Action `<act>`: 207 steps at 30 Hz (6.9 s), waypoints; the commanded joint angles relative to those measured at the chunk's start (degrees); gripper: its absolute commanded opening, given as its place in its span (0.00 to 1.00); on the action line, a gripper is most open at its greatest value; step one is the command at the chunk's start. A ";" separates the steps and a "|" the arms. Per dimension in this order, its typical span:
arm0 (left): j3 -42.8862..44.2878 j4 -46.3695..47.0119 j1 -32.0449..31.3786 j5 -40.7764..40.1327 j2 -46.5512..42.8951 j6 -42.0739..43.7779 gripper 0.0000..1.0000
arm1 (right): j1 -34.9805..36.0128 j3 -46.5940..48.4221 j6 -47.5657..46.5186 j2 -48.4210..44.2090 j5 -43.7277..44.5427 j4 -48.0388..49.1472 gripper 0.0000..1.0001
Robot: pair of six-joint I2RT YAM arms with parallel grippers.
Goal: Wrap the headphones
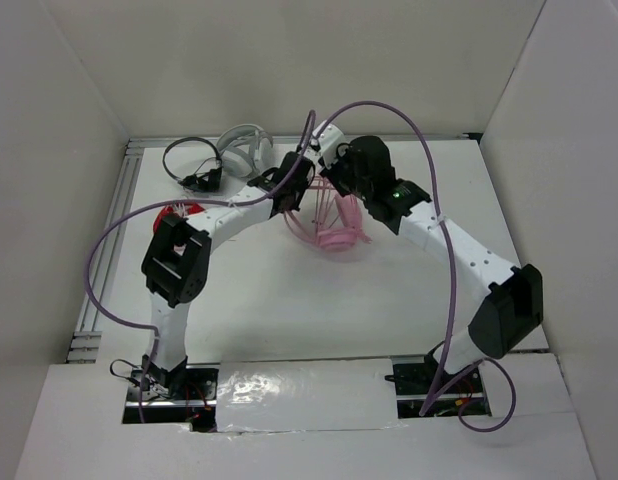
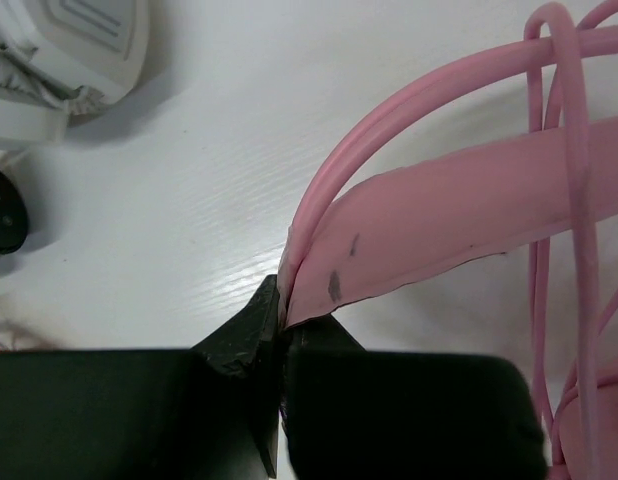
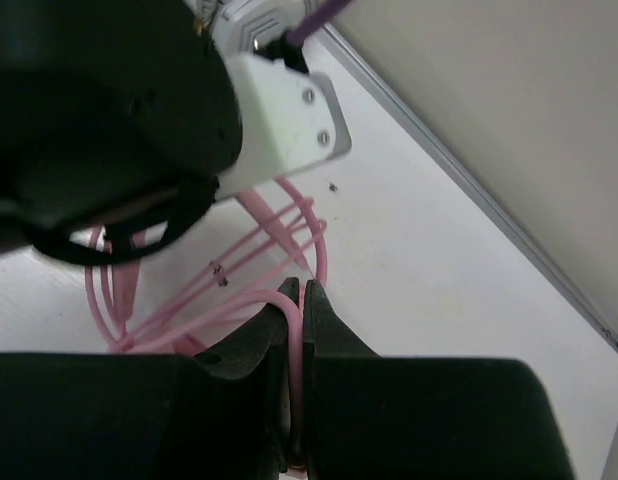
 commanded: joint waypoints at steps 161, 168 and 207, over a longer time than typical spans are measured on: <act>10.13 1.65 0.01 36.89 -40.62 -7.58 0.00 | 0.58 -44.86 17.28 -31.14 -18.01 52.62 0.86; 11.19 0.68 -0.16 37.24 -40.79 -7.84 0.00 | 2.25 -42.24 18.25 -27.28 -18.90 56.06 0.84; 18.83 -10.65 -1.49 -1.24 -28.06 -26.38 0.00 | 5.59 -43.63 29.32 -14.89 -17.50 55.00 0.00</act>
